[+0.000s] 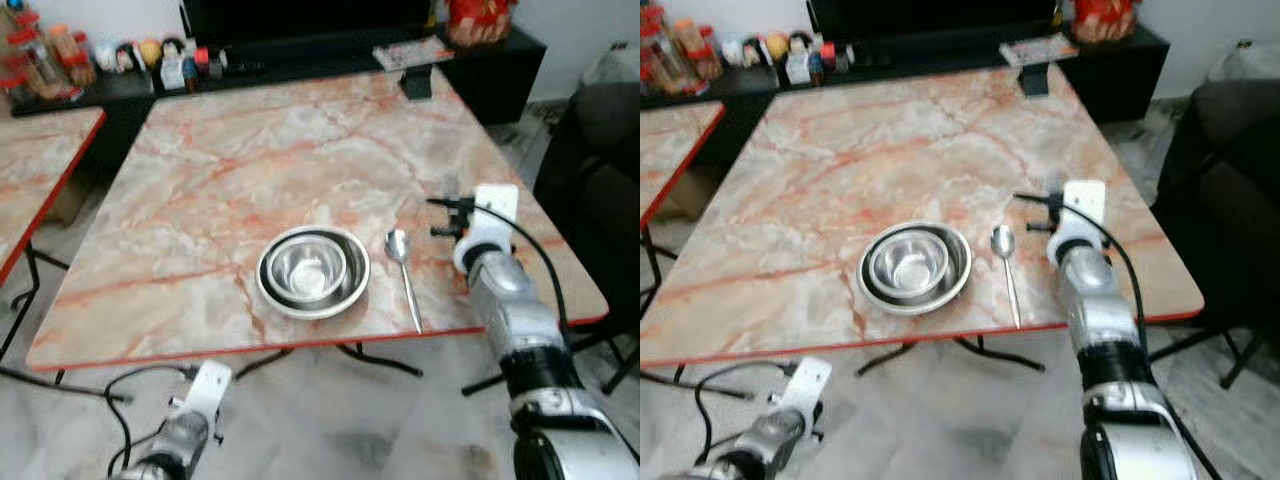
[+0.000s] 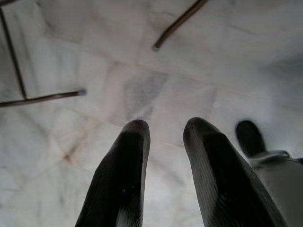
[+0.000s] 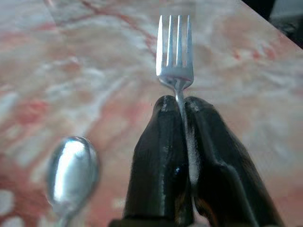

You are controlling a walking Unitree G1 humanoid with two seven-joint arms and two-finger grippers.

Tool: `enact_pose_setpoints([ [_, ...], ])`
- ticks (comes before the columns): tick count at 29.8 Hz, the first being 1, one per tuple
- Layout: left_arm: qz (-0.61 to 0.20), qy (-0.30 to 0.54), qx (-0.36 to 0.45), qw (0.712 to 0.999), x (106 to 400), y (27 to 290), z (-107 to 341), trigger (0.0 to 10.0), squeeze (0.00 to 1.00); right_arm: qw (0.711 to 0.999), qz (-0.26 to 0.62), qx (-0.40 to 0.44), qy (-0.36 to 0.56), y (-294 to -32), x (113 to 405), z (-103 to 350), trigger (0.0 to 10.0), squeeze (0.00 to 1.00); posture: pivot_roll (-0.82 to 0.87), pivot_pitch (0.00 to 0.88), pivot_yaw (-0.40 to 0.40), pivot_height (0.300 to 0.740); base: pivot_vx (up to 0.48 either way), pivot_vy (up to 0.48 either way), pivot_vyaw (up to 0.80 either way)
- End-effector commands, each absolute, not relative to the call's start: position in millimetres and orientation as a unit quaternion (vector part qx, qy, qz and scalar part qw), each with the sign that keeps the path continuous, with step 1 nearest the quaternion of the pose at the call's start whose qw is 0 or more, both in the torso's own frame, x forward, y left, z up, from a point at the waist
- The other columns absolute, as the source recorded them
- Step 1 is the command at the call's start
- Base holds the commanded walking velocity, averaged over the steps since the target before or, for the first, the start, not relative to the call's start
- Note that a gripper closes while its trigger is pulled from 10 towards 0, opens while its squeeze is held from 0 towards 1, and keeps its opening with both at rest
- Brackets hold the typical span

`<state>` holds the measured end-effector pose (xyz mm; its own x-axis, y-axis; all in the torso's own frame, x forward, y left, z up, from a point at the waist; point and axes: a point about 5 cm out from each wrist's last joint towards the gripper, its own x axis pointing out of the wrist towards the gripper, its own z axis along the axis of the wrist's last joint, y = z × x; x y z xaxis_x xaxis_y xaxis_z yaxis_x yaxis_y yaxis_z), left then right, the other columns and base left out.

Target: Setting the table

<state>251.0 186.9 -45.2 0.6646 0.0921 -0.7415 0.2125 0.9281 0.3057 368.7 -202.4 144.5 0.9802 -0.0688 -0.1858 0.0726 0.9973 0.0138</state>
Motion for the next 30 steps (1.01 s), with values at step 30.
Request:
enact_pose_setpoints([
  [30, -0.031, 0.42, 0.184, 0.888, 246, 192, -48, 10.0, 0.0, 0.991, -0.007, 0.021, 0.128, -191, 370, 124, 10.0, 0.0, -0.11, 0.097, 0.065, 0.74, 0.0, 0.0, 0.0],
])
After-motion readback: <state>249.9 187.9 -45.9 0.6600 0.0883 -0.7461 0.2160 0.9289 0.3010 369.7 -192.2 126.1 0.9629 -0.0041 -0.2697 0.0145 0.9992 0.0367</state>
